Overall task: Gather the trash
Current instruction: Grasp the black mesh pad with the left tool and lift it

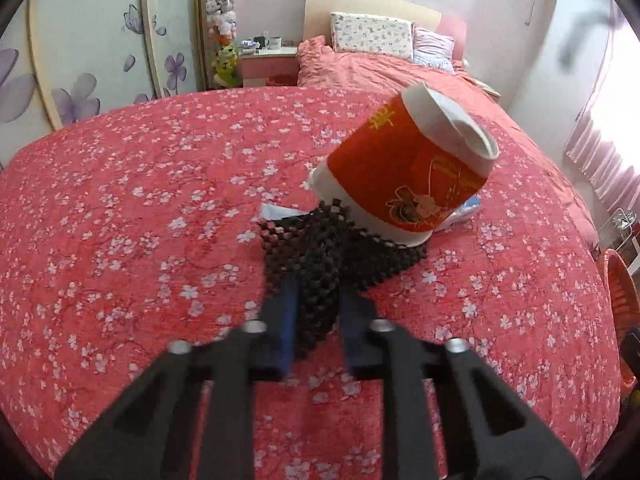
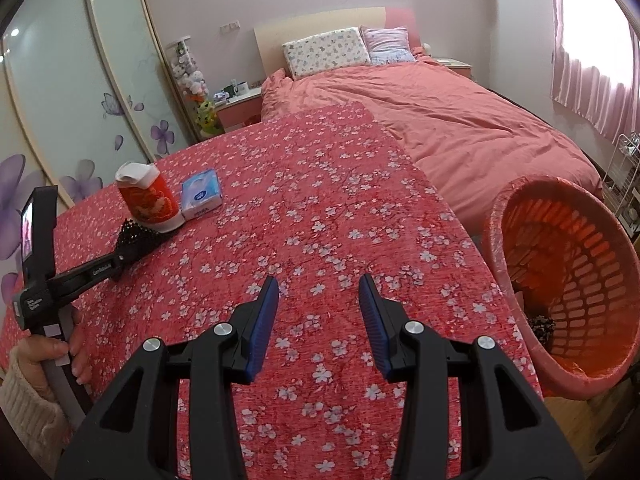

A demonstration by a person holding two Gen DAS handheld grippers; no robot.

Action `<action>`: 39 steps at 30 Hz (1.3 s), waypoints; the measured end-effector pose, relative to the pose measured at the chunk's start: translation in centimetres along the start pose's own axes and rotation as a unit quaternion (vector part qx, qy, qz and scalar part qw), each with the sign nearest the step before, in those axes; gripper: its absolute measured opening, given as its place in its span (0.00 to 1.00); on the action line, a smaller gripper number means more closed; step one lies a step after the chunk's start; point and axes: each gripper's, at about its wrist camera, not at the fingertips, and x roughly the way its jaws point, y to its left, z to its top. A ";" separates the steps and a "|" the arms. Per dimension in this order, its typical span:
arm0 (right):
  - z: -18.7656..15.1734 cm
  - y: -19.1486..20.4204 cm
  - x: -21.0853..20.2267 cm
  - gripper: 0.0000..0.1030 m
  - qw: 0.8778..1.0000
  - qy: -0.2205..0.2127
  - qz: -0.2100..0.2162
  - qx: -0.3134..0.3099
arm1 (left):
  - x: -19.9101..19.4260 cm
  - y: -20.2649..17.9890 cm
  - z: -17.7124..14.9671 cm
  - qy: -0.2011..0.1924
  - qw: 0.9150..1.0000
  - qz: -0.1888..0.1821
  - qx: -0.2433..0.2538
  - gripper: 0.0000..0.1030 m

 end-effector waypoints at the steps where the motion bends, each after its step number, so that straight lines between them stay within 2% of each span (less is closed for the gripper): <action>1: 0.0 0.1 0.0 0.41 1.000 0.000 0.001 0.000 | -0.3 0.2 -0.1 -0.002 1.000 -0.009 -0.002 0.11; 6: 0.0 1.1 0.2 0.41 1.000 0.002 0.007 -0.006 | -2.4 1.9 -0.8 -0.018 1.000 -0.011 -0.001 0.09; 13: 0.0 3.5 0.8 0.41 0.999 0.008 0.023 -0.025 | -4.8 6.2 -1.0 -0.038 0.999 0.012 -0.020 0.09; 16: -0.1 4.5 0.9 0.41 0.999 0.009 0.028 -0.035 | -5.1 8.1 -0.9 -0.034 0.999 -0.002 -0.040 0.09; 21: 0.1 5.2 0.9 0.41 0.999 0.009 0.032 -0.042 | -5.4 9.5 -0.6 -0.044 0.997 0.029 -0.047 0.09; 30: 1.3 7.2 0.9 0.41 0.997 0.004 0.056 -0.047 | -3.2 12.5 -1.4 -0.020 0.994 0.078 -0.076 0.09; 39: 6.1 14.2 3.6 0.41 0.993 -0.012 0.108 -0.046 | -2.6 14.3 -1.5 -0.013 0.993 0.050 -0.104 0.12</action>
